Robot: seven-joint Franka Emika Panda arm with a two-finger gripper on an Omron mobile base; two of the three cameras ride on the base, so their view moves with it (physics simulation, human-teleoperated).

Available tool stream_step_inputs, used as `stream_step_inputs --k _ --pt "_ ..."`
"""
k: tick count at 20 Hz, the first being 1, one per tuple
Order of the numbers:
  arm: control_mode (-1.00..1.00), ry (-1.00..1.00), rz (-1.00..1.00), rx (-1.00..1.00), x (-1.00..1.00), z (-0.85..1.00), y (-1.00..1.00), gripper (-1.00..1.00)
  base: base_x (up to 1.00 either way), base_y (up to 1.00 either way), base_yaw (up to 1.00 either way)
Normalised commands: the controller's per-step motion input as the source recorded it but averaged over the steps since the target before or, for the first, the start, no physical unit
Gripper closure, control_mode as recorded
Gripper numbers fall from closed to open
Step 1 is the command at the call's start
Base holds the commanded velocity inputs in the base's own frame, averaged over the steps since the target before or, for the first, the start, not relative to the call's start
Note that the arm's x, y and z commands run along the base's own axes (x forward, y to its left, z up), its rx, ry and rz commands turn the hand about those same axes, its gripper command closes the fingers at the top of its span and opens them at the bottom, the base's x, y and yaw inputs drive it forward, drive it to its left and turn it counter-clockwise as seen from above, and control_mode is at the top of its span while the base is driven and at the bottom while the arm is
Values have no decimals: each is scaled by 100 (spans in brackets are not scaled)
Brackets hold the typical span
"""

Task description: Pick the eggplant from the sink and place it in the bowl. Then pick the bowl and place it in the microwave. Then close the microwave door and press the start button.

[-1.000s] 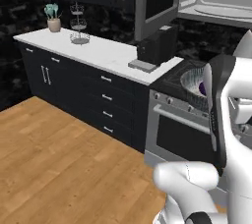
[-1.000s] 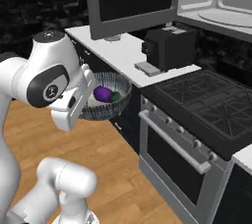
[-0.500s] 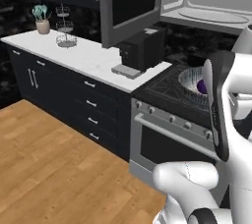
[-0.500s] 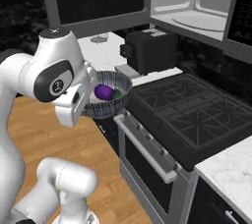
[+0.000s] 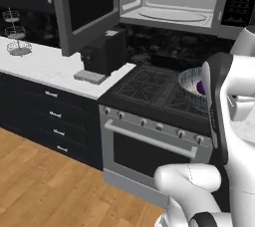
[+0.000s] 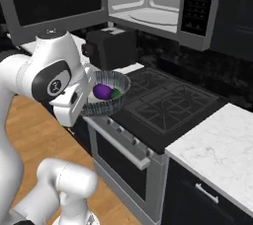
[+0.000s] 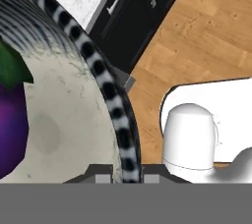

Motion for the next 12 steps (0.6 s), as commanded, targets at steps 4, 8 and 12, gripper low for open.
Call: stream_step_inputs --k 4,8,12 --pt "100 0 0 0 0 0 0 100 22 -29 -25" --pt "100 0 0 0 0 0 0 100 46 -43 -2" --pt "100 0 0 0 0 0 0 100 44 -61 5"
